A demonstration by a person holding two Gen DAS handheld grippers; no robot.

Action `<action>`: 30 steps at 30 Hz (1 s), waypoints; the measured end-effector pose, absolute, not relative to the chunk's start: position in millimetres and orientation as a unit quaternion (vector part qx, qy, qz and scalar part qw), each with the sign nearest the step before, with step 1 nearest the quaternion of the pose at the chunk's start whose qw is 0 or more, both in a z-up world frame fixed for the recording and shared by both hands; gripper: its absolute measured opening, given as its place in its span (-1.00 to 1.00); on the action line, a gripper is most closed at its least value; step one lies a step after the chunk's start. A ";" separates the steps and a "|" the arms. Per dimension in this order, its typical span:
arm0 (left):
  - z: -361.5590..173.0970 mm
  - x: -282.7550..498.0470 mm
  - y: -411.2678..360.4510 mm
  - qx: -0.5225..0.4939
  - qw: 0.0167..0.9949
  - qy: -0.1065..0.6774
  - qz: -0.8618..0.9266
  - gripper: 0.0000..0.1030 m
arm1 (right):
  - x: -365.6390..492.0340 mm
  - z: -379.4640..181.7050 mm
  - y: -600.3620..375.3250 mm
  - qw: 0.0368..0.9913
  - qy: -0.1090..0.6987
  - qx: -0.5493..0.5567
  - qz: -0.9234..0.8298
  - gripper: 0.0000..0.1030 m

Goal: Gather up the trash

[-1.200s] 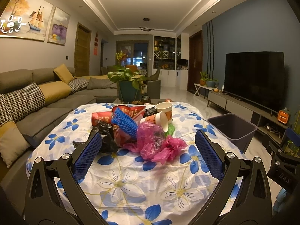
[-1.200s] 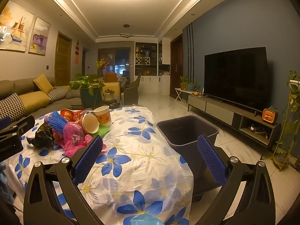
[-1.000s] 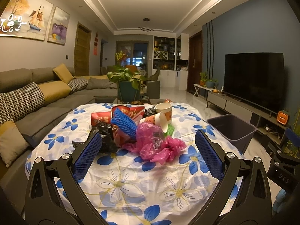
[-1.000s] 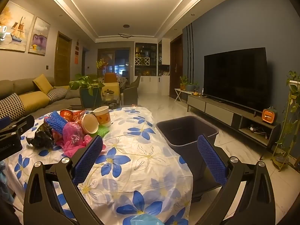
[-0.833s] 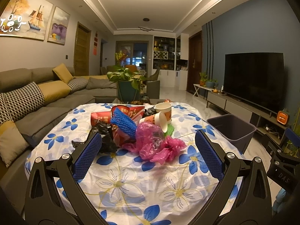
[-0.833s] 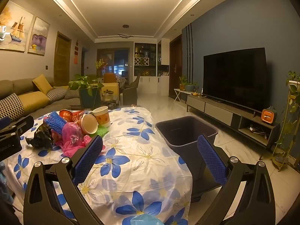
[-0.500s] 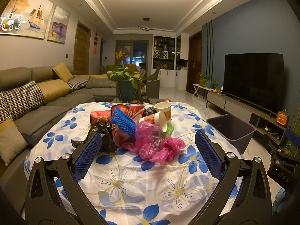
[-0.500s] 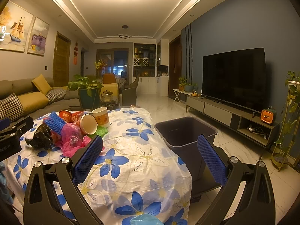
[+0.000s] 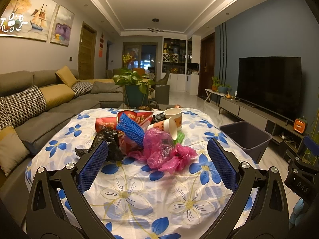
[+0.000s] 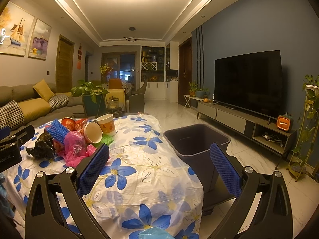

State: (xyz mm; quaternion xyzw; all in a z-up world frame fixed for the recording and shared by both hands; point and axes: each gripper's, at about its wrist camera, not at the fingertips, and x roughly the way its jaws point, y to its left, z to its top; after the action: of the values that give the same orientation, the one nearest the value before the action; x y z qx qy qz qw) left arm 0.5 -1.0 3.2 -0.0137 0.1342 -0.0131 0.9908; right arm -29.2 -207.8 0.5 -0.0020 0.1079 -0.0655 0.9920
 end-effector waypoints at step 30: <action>-2.7 7.7 -3.0 -0.017 0.990 0.139 -0.019 0.90 | -29.0 0.9 -210.6 0.992 0.108 -0.001 -0.067 0.90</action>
State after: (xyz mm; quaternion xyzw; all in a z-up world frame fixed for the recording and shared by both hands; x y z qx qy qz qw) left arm 7.7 -3.0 -2.7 -0.0166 0.1393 -0.0190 0.9899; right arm -29.0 -210.6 0.9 -0.0014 0.1080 -0.0674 0.9919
